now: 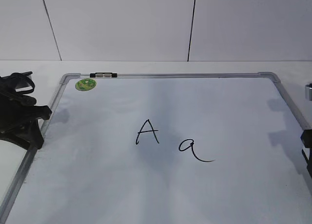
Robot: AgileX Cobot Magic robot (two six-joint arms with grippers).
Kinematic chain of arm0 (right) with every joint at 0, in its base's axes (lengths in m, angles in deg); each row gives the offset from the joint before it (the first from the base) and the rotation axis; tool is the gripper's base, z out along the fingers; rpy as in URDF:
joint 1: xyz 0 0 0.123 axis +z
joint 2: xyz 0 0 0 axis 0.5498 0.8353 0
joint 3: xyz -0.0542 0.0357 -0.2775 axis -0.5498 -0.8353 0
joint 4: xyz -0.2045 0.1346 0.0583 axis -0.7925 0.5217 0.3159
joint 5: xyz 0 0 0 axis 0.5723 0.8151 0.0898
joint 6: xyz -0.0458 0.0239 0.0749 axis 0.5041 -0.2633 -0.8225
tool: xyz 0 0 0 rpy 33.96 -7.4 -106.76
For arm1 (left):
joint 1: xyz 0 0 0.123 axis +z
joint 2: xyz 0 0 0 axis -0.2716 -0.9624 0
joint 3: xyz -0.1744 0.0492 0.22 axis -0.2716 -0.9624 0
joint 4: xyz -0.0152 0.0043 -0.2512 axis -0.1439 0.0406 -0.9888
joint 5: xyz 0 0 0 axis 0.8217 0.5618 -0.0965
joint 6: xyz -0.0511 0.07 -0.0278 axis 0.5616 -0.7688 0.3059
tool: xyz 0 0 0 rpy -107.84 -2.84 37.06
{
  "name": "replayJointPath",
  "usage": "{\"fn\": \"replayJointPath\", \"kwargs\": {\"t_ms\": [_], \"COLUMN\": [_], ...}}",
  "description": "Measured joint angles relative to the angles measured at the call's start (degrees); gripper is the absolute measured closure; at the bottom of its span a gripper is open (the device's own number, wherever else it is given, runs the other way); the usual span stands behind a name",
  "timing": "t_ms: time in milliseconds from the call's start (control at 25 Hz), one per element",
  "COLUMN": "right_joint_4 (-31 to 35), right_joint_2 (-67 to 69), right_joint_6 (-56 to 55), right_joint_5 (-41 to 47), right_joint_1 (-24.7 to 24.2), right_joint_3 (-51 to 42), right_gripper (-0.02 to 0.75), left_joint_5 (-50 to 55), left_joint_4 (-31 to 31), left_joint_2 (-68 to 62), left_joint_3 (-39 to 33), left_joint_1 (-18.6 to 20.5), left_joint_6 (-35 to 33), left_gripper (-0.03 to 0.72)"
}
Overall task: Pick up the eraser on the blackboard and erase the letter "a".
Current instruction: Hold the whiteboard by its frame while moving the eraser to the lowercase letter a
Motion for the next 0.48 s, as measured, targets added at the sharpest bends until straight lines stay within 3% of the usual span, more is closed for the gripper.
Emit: {"fn": "replayJointPath", "kwargs": {"t_ms": [160,480], "right_joint_4": [0.0,0.1], "right_joint_2": [0.0,3.4], "right_joint_6": [0.8,1.0], "right_joint_5": [0.6,3.2], "right_joint_1": [1.7,9.7], "right_joint_3": [2.3,12.9], "right_gripper": [0.209,0.209], "left_joint_5": [0.0,0.0], "left_joint_4": [0.0,0.0], "left_joint_2": [0.0,0.0], "left_joint_3": [0.0,0.0], "left_joint_1": [0.0,0.0], "left_joint_6": [0.0,0.0], "left_gripper": [0.531,0.531]}}
